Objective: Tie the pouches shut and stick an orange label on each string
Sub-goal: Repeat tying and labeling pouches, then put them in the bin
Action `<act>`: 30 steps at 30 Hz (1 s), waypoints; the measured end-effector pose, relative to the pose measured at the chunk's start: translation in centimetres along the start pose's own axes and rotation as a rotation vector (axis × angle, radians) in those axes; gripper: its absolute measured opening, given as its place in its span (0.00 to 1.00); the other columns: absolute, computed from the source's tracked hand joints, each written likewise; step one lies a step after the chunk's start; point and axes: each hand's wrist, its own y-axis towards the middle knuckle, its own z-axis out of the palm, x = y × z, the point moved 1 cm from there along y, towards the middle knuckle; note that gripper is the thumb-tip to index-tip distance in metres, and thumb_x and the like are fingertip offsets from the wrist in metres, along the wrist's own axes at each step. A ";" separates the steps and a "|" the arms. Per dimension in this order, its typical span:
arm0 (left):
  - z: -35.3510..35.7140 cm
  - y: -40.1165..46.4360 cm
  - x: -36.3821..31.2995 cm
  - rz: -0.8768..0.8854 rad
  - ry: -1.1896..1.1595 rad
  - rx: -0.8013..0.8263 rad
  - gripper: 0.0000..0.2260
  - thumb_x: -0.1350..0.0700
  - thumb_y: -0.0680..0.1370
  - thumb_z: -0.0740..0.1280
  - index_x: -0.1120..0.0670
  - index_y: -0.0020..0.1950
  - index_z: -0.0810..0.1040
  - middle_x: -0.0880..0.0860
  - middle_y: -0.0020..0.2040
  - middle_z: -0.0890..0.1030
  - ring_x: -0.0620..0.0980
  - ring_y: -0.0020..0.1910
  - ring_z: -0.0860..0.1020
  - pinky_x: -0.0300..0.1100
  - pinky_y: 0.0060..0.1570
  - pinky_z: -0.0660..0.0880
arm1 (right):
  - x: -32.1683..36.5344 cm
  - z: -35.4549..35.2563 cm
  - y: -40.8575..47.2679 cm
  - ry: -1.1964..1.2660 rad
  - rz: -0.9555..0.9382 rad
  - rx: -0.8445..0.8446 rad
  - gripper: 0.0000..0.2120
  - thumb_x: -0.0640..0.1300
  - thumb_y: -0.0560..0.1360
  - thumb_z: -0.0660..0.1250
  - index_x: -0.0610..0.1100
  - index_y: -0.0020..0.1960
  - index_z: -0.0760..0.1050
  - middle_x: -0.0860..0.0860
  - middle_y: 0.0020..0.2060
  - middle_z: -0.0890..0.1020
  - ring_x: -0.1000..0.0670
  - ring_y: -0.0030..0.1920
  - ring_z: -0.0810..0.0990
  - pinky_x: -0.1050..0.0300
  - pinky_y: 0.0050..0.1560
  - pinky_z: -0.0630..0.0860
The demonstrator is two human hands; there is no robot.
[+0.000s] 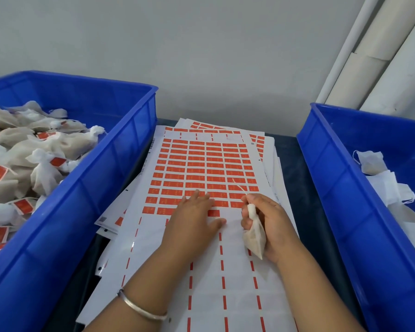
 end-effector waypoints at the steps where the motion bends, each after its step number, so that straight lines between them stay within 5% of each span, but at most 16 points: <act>1: 0.2 0.1 0.1 0.004 0.024 0.017 0.29 0.36 0.74 0.62 0.42 0.73 0.62 0.43 0.75 0.58 0.50 0.75 0.55 0.54 0.69 0.57 | 0.0 0.0 0.0 0.002 0.002 0.003 0.10 0.50 0.76 0.67 0.45 0.50 0.82 0.46 0.38 0.83 0.52 0.29 0.79 0.62 0.30 0.76; 12: 0.7 0.3 0.0 0.100 0.205 0.021 0.27 0.38 0.78 0.57 0.47 0.74 0.61 0.46 0.75 0.60 0.50 0.74 0.57 0.49 0.69 0.59 | -0.4 0.2 -0.2 -0.004 -0.018 -0.007 0.09 0.50 0.75 0.67 0.46 0.51 0.82 0.47 0.40 0.84 0.52 0.30 0.80 0.62 0.31 0.77; 19: 0.4 -0.3 0.1 0.179 0.239 -0.080 0.18 0.43 0.79 0.60 0.44 0.67 0.72 0.44 0.69 0.71 0.48 0.67 0.69 0.45 0.61 0.71 | -0.4 0.4 -0.3 -0.033 -0.027 -0.010 0.09 0.50 0.76 0.67 0.47 0.52 0.81 0.46 0.43 0.85 0.52 0.30 0.80 0.62 0.31 0.76; 30: 0.0 -0.3 -0.6 0.171 0.331 -0.059 0.16 0.45 0.80 0.57 0.45 0.66 0.74 0.46 0.67 0.73 0.49 0.65 0.72 0.49 0.61 0.71 | -0.5 0.5 -0.4 -0.065 -0.051 -0.010 0.08 0.50 0.76 0.66 0.49 0.52 0.80 0.49 0.47 0.86 0.53 0.32 0.83 0.64 0.30 0.75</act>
